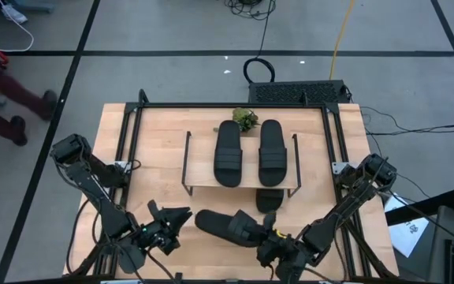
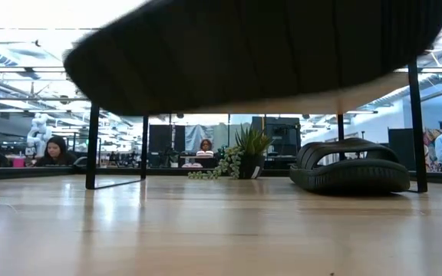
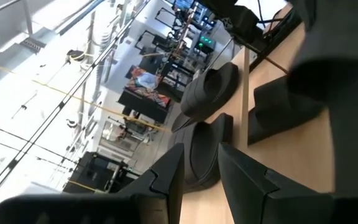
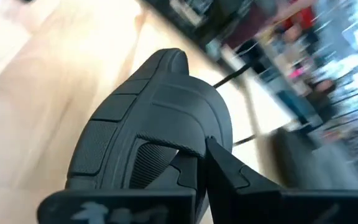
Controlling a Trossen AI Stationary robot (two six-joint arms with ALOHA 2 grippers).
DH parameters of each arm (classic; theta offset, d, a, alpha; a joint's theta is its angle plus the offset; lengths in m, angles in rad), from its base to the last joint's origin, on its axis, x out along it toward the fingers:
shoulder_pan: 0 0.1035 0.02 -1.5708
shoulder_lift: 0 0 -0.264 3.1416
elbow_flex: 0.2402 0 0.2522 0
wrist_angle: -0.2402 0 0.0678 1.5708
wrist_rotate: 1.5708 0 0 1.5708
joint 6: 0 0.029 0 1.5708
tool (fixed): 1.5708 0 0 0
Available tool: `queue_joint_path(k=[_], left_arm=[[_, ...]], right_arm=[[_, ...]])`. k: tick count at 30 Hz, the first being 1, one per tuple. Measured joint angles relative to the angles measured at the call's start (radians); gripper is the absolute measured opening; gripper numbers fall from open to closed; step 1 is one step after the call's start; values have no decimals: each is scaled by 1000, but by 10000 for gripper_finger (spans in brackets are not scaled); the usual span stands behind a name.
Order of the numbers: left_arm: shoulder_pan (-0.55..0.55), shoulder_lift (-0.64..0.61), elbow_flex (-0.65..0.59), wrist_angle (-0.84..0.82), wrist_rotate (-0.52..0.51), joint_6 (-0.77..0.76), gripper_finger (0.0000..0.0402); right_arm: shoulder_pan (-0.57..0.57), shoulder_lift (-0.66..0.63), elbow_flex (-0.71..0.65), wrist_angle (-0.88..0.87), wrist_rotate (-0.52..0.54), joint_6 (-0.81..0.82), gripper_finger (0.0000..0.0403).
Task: Pick and place slides into the shelf
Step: Put the black slipper under the shelf
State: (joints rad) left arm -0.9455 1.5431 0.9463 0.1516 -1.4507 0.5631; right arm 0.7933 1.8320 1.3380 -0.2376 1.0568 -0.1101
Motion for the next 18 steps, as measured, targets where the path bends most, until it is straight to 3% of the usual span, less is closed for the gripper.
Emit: queue_joint_path(k=[3,5,13,18], left_arm=[[-11,-10,0,2,0,3,108],[-13,-20,0,1,0,3,108],[-14,-72,0,0,-1,-20,108],[-20,-80,-1,-4,0,-26,108]], right_arm=[[-26,21,0,-65,-58,125,1],[-32,48,0,-82,-5,142,1],[-92,149,1,61,143,61,1],[-111,212,66,64,206,-8,1]])
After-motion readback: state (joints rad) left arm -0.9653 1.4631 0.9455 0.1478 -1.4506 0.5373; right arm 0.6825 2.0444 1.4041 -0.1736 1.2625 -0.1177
